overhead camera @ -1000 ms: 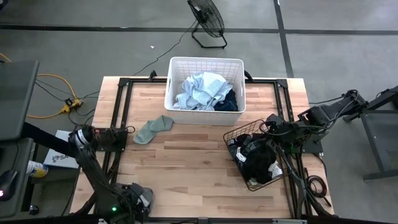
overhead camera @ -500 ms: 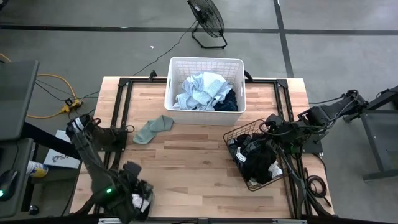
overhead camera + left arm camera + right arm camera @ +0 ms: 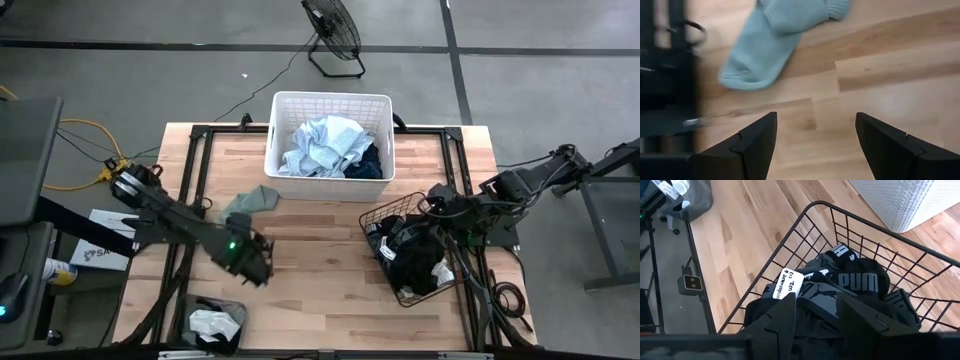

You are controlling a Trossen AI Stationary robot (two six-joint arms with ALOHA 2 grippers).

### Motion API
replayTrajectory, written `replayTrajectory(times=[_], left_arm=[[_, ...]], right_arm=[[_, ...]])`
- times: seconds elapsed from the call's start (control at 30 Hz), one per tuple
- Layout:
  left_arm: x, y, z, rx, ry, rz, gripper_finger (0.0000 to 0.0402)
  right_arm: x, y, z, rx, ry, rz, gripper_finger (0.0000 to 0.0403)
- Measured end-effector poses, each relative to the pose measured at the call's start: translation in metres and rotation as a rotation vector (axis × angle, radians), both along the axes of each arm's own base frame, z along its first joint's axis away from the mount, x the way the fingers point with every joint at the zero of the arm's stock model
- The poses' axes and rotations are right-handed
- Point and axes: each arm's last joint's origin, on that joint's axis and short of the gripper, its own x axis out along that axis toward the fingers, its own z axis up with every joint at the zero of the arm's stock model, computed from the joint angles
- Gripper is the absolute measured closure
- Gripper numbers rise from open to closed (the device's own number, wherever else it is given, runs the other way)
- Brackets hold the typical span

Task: Pick & Place Cloths
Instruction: Put the gray sock into the black bin

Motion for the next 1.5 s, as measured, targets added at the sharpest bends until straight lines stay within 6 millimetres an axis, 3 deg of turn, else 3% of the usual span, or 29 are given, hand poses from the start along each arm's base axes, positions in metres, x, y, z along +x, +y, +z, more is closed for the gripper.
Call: replayTrajectory(times=[0.1, 0.3, 0.47, 0.8, 1.17, 1.5], left_arm=[[0.002, 0.020, -0.022, -0.043, -0.070, 0.069, 0.0140], [-0.012, 0.058, -0.059, -0.067, -0.160, 0.302, 0.0140], [-0.021, 0.083, -0.071, -0.019, -0.162, 0.449, 0.0140], [-0.012, 0.126, -0.082, 0.010, -0.235, 0.596, 0.0140], [-0.010, 0.150, -0.102, -0.025, -0.280, 0.663, 0.0140], [-0.013, 0.153, -0.124, -0.069, -0.183, 0.697, 0.0140]], right_arm=[[-0.001, 0.000, 0.000, -0.010, -0.003, 0.012, 0.0269], [-0.005, -0.002, 0.003, -0.024, -0.024, 0.038, 0.0269], [-0.011, -0.005, 0.006, -0.029, -0.051, 0.055, 0.0269], [-0.021, -0.010, 0.010, -0.032, -0.083, 0.058, 0.0269], [-0.029, -0.014, 0.010, -0.068, -0.076, 0.092, 0.0269], [-0.032, -0.015, 0.010, -0.084, -0.073, 0.108, 0.0269]])
